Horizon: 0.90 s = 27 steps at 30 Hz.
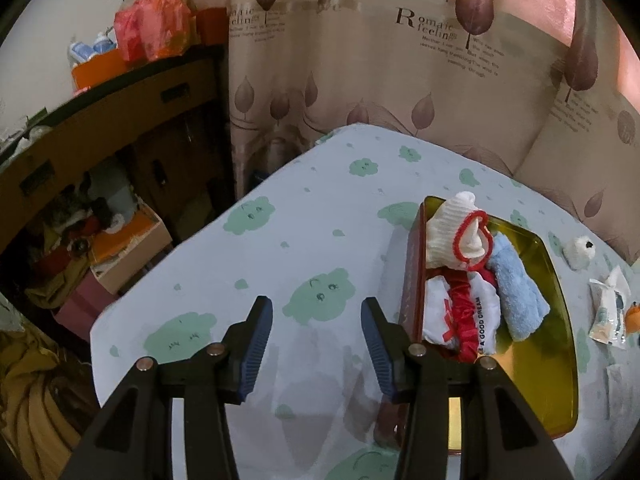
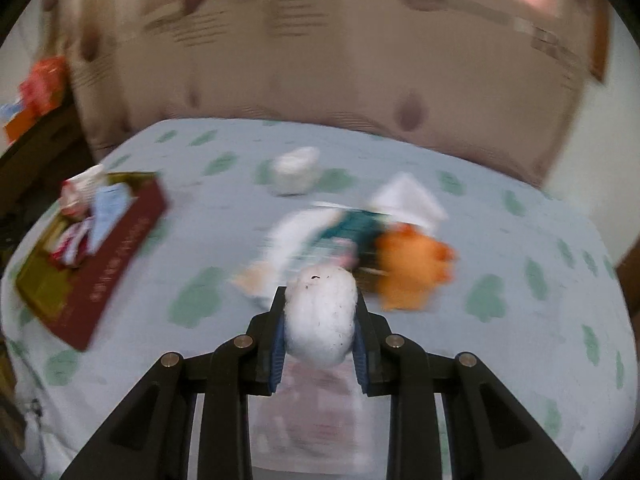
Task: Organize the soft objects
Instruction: 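Carry the white cotton ball with the right tool into the tin and release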
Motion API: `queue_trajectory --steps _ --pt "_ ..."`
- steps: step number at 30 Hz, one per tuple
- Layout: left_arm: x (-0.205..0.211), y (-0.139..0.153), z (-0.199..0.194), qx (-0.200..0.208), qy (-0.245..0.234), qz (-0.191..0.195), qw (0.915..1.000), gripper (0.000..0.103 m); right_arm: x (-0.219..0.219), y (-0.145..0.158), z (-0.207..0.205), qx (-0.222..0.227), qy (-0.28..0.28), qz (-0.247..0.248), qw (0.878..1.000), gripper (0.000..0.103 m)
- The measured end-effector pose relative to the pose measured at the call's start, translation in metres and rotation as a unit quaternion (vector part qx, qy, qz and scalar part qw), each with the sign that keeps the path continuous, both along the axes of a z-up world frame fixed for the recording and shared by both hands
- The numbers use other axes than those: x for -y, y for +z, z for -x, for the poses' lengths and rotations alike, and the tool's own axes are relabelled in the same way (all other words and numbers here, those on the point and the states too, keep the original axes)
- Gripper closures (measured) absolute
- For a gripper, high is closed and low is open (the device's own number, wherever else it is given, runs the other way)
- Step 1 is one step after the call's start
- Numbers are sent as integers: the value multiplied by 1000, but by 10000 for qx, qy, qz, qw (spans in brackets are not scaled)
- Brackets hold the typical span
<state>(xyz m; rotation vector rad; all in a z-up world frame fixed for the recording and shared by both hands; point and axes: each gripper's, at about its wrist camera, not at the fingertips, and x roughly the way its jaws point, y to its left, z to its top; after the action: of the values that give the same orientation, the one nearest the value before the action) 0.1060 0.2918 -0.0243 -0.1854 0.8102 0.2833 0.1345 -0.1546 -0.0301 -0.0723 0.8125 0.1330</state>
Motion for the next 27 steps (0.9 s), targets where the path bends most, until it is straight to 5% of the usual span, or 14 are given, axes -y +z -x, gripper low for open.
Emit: queue_trajectory --steps 15,27 --pt "-19 -4 3 -88 330 215 9992 56 -179 4 -4 -175 1972 -157 9801 78" --pt "-22 -7 2 -147 393 287 9987 56 -235 -24 -12 -491 2386 44 9699 75"
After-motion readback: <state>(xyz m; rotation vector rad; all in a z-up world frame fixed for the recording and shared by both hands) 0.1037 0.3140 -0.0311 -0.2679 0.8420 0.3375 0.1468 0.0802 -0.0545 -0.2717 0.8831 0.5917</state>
